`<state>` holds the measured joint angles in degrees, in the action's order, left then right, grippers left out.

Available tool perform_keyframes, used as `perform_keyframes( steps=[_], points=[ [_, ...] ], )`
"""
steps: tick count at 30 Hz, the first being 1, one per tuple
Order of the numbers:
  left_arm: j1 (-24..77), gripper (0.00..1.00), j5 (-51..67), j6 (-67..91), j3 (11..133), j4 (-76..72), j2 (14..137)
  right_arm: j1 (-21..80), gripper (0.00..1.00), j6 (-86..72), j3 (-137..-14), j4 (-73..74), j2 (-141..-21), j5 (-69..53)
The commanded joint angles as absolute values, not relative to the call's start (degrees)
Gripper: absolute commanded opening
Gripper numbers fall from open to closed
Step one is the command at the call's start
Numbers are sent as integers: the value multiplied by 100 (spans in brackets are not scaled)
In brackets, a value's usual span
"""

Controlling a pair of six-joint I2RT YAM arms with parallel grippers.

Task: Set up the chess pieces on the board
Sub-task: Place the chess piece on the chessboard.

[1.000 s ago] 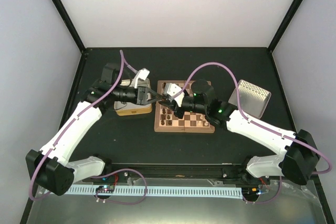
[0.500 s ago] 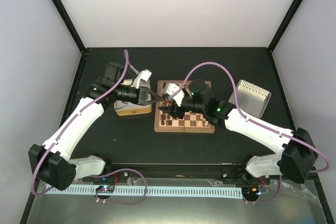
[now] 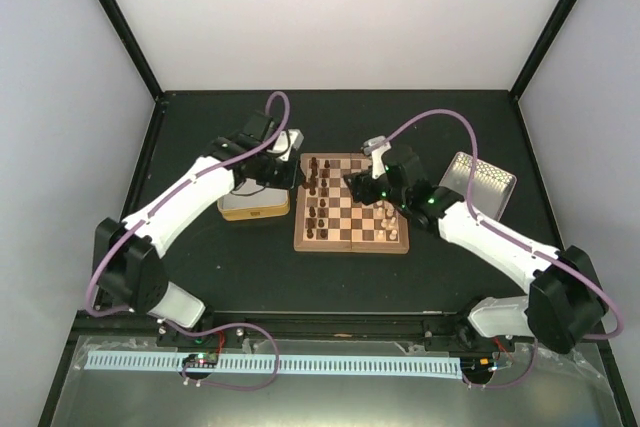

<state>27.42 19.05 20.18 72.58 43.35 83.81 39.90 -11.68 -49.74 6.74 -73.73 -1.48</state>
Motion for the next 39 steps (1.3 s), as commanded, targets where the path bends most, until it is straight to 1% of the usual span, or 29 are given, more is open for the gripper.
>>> perform_keyframes(
  steps=[1, 6, 14, 31, 39],
  points=[
    [3111, 2, 563, 2036, 7741, 4652, 8851, 3498, 71, -2848, -5261, 1278, -7648, 167],
    [3293, 1, 241, 2135, 7835, 4630, 9342, 3455, 71, -3313, -5244, 1183, -7673, 48],
    [3524, 1, 80, 2376, 7403, 3877, 9710, 3397, 71, -3318, -5261, 1220, -7735, 31],
    [3620, 4, -37, 2533, 6926, 3101, 10017, 3358, 71, -3323, -5258, 1178, -7805, -48],
    [3628, 6, -79, 2549, 6987, 3170, 10211, 3360, 72, -3314, -5265, 1202, -7831, -45]
  ],
)
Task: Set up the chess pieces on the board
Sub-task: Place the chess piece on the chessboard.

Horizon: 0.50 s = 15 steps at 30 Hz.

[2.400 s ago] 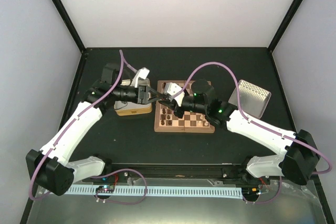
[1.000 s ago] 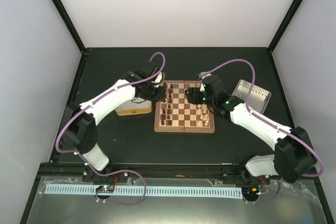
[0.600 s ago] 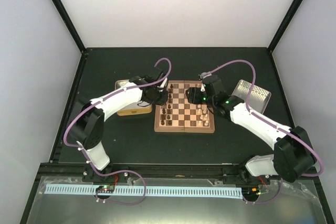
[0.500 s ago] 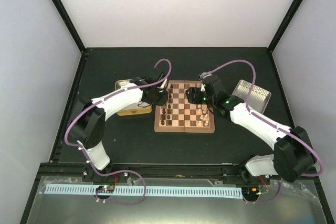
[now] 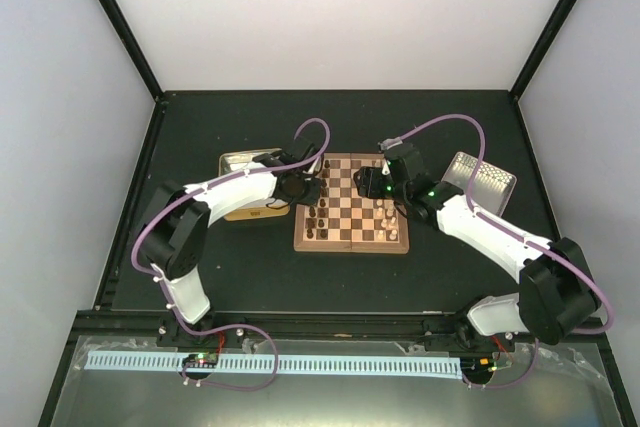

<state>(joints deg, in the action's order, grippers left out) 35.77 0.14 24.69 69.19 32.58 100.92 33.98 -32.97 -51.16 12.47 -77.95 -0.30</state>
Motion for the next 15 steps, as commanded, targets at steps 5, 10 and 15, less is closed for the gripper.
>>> perform_keyframes(
  steps=[5, 10, 15],
  points=[
    [3627, 12, -129, 2592, 7024, 3277, 10259, 3357, 72, -3313, -5266, 1197, -7855, -53],
    [3628, 25, -63, 2622, 7125, 3407, 10314, 3357, 72, -3324, -5287, 1215, -7866, -67],
    [3627, 32, 133, 2623, 7156, 3423, 10222, 3357, 72, -3339, -5296, 1231, -7837, -75]
  ],
)
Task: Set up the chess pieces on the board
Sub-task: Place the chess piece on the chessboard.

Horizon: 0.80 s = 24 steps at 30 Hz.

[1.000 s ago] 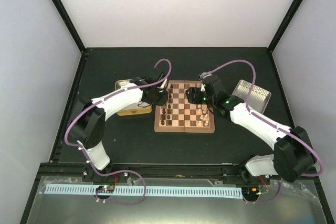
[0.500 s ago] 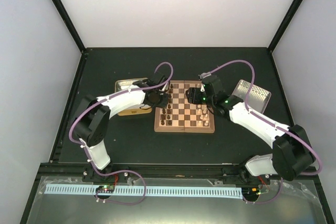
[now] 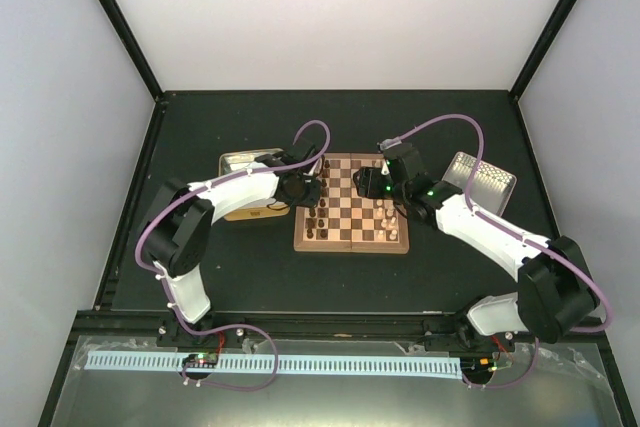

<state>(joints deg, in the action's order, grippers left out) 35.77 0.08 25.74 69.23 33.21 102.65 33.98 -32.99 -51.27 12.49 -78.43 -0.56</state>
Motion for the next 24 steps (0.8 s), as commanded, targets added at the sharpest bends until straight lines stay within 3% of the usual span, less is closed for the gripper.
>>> perform_keyframes(
  steps=[1, 8, 15, 24],
  points=[
    [3622, 33, 178, 2620, 7181, 3424, 10202, 3357, 72, -3340, -5292, 1230, -7827, -72],
    [3607, 36, 224, 2643, 7199, 3471, 9968, 3358, 72, -3373, -5298, 1303, -7750, -54],
    [3566, 54, 286, 2602, 7344, 3679, 9338, 3358, 73, -3545, -5276, 1638, -7289, 397],
    [3514, 74, -115, 2226, 6917, 3568, 7468, 3349, 77, -3267, -5058, 2348, -6054, 1177]
  ],
)
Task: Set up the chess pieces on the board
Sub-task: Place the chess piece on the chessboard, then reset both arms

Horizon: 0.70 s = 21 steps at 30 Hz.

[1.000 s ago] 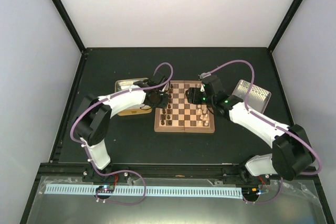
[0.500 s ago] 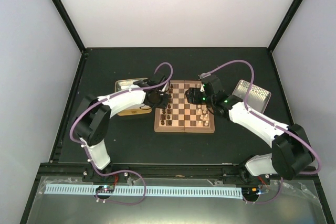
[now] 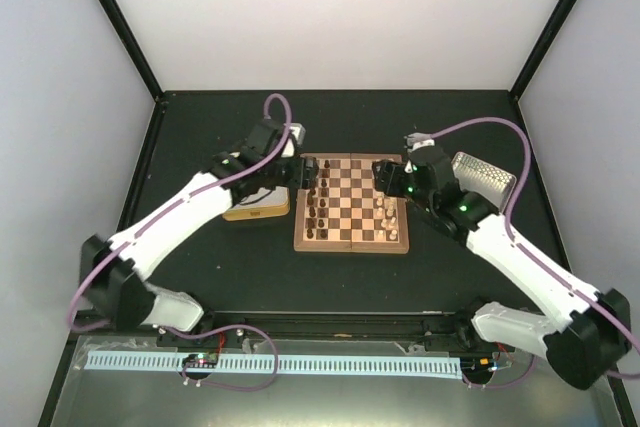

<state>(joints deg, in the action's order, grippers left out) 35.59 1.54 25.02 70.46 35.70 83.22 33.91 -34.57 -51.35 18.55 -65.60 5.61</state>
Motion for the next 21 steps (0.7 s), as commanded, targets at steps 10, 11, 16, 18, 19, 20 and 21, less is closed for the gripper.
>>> perform_keyframes(
  steps=[10, 11, 16, 18, 19, 20, 21],
  points=[
    [3489, 99, -816, 1668, 5320, 2545, 4269, 3344, 93, -2788, -5055, 3521, -3992, 2304],
    [3484, 99, -822, 1655, 5257, 2540, 3999, 3345, 94, -2804, -5047, 3606, -3699, 2372],
    [3494, 99, -742, 1539, 5247, 2864, 3080, 3340, 98, -2821, -4969, 3997, -2849, 2568],
    [3493, 99, -778, 1531, 5285, 3008, 2840, 3344, 100, -2854, -5003, 4190, -2596, 2659],
    [3496, 99, -810, 1521, 5295, 3047, 2717, 3340, 100, -2864, -5021, 4277, -2457, 2670],
    [3493, 99, -841, 1533, 5334, 3112, 2619, 3340, 100, -2866, -5045, 4374, -2340, 2671],
    [3497, 99, -838, 1545, 5388, 3172, 2510, 3340, 100, -2880, -5089, 4489, -2224, 2700]
  ],
)
